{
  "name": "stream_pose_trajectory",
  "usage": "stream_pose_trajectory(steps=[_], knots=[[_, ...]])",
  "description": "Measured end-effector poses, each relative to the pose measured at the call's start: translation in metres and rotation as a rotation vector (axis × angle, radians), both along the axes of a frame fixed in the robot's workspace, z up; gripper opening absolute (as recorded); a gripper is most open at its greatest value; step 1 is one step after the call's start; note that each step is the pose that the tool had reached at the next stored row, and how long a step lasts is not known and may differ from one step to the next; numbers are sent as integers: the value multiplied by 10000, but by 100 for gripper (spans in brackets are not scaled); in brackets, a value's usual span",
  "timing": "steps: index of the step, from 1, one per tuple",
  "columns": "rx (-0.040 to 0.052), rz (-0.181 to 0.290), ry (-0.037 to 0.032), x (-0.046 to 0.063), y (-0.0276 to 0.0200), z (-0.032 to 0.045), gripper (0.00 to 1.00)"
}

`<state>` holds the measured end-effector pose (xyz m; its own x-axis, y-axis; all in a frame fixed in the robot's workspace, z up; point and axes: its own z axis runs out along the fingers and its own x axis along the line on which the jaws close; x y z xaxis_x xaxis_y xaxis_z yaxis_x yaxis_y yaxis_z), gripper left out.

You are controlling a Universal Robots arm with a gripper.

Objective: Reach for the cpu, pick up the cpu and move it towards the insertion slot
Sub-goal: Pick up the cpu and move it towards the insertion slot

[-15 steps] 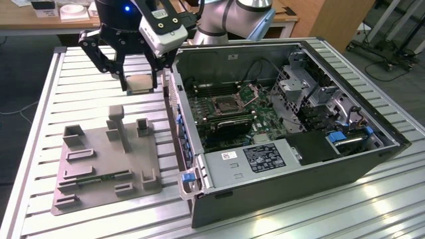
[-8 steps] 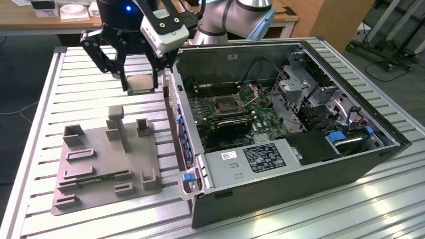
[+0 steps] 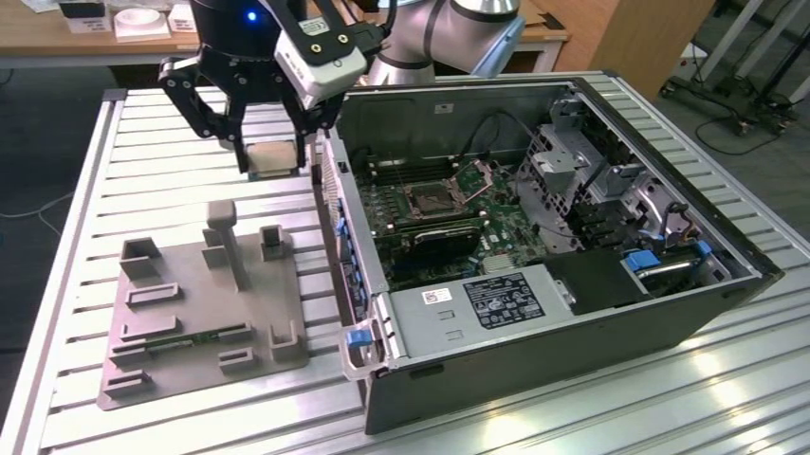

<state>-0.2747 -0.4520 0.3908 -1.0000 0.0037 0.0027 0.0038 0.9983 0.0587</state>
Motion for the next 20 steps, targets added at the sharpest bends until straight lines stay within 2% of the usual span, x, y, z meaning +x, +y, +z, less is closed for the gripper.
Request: stream_pose_trajectory(steps=[20], knots=[[0,1,0,78,0,-1,55]])
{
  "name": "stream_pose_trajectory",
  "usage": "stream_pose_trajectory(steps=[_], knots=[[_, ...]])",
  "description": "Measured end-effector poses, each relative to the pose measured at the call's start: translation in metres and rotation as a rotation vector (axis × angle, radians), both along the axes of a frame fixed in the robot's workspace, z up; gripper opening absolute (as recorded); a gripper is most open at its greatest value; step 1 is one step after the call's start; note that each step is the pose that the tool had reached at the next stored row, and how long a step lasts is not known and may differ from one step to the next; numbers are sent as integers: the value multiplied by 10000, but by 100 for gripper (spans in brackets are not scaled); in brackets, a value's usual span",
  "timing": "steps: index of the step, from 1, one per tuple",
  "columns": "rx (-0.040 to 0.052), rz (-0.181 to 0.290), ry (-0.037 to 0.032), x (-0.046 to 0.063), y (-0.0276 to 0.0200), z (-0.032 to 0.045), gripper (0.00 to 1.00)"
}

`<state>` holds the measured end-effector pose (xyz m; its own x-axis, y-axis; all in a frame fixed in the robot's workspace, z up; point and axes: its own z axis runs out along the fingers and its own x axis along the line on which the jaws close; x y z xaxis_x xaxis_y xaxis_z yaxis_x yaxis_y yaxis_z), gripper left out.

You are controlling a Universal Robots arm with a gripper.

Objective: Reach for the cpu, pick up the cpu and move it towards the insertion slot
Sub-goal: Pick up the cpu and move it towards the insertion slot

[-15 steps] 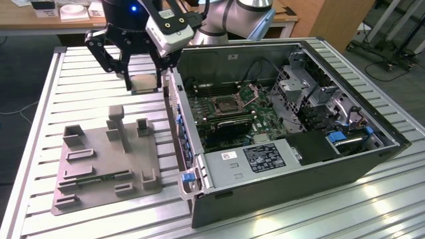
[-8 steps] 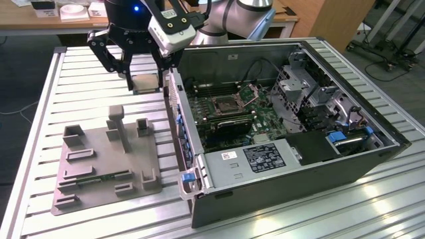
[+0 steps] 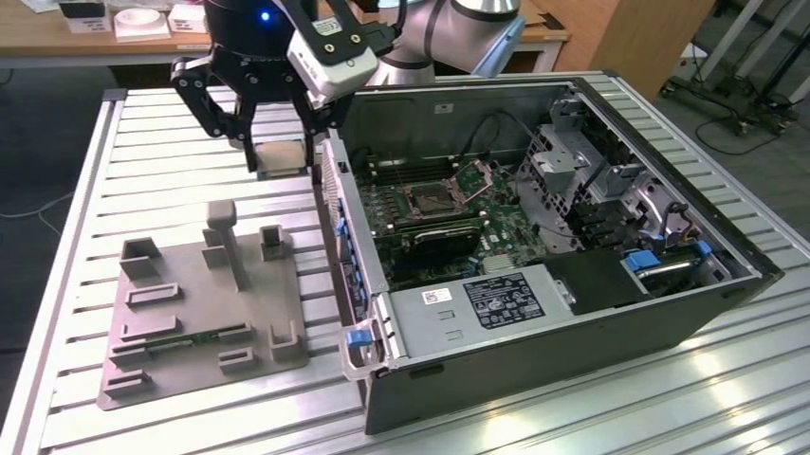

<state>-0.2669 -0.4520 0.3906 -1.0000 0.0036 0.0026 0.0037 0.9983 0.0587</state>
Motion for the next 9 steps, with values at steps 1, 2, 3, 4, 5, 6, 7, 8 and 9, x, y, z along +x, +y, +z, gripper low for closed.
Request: stream_pose_trajectory(steps=[1,2,3,4,5,6,7,8,9], knots=[[0,0,0,4,0,0,55],[0,-1,0,6,0,0,55],[0,0,1,10,0,0,55],[0,1,0,16,0,0,55],[0,0,0,20,0,0,55],[0,0,0,24,0,0,55],[0,0,0,28,0,0,55],[0,0,0,33,0,0,55],[0,0,0,37,0,-1,55]])
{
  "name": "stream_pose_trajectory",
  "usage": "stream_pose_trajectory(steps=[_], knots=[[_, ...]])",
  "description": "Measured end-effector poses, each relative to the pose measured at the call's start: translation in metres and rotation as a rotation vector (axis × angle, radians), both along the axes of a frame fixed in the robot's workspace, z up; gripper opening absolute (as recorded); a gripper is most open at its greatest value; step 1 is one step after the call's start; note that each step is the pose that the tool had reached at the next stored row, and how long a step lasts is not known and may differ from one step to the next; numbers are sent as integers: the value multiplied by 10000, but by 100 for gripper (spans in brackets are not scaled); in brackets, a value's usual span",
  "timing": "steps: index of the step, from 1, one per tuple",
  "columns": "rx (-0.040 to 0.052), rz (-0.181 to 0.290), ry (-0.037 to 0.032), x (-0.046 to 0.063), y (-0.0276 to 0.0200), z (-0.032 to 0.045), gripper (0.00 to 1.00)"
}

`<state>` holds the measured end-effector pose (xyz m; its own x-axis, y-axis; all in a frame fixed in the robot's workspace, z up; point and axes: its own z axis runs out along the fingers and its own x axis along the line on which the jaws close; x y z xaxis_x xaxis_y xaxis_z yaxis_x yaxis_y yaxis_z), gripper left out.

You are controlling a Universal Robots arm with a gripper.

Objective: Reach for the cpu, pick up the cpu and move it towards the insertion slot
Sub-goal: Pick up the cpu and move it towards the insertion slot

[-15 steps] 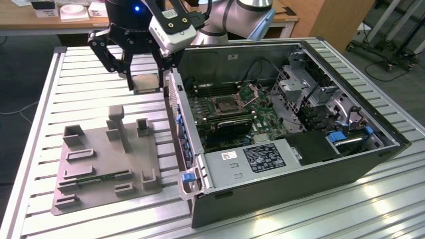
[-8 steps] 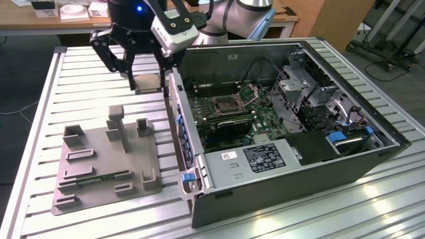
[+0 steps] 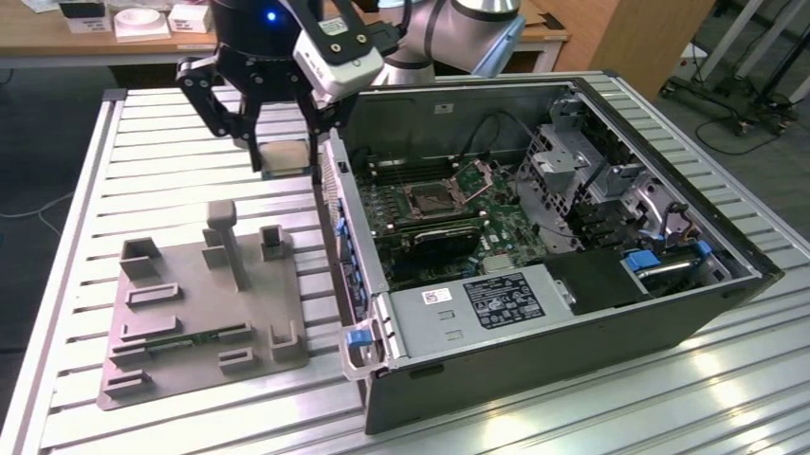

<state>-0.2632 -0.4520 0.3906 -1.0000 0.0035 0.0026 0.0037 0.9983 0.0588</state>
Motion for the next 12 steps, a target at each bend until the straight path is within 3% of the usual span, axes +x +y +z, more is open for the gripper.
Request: stream_pose_trajectory(steps=[12], knots=[[0,0,0,49,0,-1,55]])
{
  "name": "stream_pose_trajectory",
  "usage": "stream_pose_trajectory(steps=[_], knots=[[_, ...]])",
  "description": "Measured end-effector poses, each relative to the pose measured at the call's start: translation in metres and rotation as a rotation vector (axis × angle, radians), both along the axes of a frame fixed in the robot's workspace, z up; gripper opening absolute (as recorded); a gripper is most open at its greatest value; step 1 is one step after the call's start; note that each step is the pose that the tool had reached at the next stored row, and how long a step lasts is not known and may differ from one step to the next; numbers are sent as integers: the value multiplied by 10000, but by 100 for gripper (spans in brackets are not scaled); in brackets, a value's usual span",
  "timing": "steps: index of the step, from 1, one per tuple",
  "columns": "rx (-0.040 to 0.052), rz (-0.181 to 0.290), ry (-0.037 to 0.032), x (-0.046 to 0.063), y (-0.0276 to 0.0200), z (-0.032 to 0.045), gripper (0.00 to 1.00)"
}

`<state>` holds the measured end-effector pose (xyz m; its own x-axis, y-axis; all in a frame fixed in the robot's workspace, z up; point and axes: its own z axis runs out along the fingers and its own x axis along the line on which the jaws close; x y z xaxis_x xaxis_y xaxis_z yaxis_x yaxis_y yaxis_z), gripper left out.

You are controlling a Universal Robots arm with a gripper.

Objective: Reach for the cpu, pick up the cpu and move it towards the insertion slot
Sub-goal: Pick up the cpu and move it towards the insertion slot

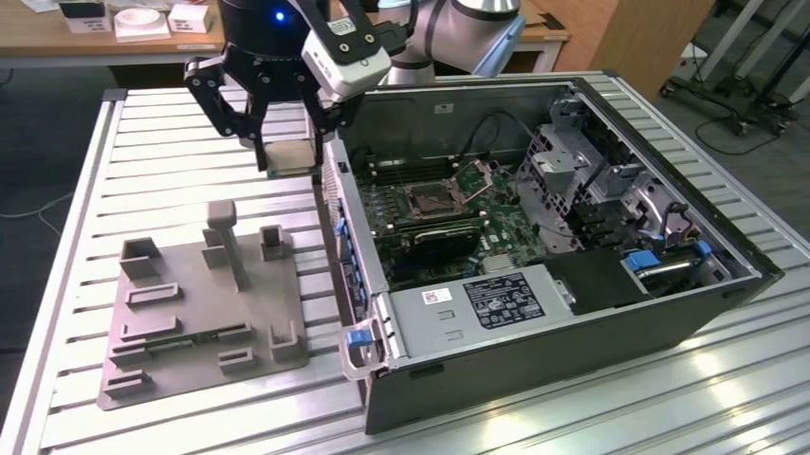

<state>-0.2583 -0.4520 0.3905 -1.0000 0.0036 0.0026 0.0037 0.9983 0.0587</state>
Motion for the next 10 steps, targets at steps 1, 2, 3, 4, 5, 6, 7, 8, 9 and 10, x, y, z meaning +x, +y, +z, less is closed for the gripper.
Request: stream_pose_trajectory(steps=[1,2,3,4,5,6,7,8,9,10], knots=[[0,0,0,4,0,0,55],[-1,0,0,8,0,0,55],[0,0,0,11,0,0,55],[0,-1,0,13,0,0,55],[0,0,0,17,0,0,55],[-1,1,0,22,0,0,55],[0,0,0,26,0,0,55],[0,0,0,30,0,0,55],[0,0,-1,34,0,0,55],[0,0,0,38,0,0,55]])
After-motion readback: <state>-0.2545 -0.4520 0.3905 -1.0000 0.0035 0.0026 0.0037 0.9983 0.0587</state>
